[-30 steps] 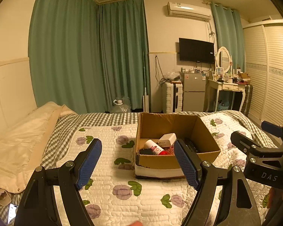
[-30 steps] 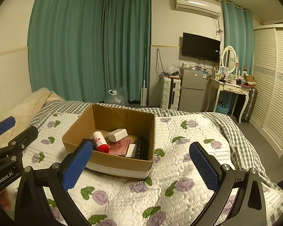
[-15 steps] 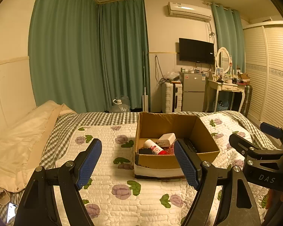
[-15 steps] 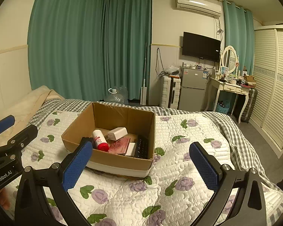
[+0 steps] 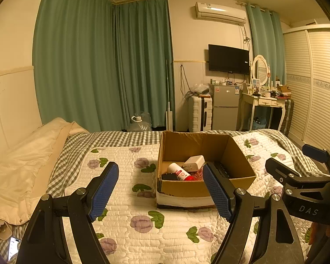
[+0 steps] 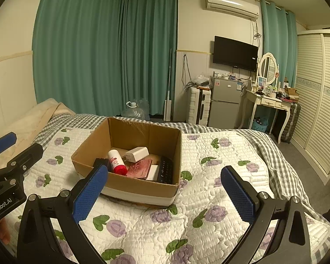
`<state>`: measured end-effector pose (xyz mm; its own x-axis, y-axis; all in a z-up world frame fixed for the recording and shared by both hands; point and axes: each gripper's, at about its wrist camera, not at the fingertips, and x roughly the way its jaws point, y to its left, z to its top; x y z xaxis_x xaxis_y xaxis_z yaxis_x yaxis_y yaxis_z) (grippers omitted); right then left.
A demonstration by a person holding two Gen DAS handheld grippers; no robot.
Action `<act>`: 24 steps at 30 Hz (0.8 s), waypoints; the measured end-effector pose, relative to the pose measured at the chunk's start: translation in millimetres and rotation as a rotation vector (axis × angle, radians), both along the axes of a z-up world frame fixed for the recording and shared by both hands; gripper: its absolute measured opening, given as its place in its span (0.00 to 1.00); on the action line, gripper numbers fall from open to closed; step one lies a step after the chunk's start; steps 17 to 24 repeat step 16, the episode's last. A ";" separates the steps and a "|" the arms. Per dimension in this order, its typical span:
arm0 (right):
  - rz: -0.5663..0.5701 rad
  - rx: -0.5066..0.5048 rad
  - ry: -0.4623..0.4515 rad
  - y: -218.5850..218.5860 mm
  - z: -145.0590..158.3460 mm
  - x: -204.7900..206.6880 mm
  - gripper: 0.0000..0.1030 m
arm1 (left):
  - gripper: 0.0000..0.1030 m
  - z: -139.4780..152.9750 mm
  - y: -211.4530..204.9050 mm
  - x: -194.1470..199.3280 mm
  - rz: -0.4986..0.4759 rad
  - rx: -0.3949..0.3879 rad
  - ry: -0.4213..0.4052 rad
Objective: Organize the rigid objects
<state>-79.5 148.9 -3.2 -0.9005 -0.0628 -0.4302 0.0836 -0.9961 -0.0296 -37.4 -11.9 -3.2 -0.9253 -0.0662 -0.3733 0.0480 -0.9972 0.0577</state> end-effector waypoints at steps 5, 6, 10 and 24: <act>-0.001 0.001 -0.001 0.0 -0.3 0.0 1.00 | 0.79 0.0 -0.1 0.0 -0.001 -0.001 0.000; -0.001 0.000 -0.002 0.4 -0.6 0.3 1.00 | 0.79 0.1 0.0 0.1 0.000 -0.001 0.001; -0.001 0.002 -0.003 1.4 -1.1 0.7 1.00 | 0.79 -0.2 0.2 0.4 -0.005 -0.001 0.002; -0.002 0.001 -0.006 2.0 -2.1 0.0 1.00 | 0.79 -0.7 0.3 -0.1 -0.003 0.000 0.001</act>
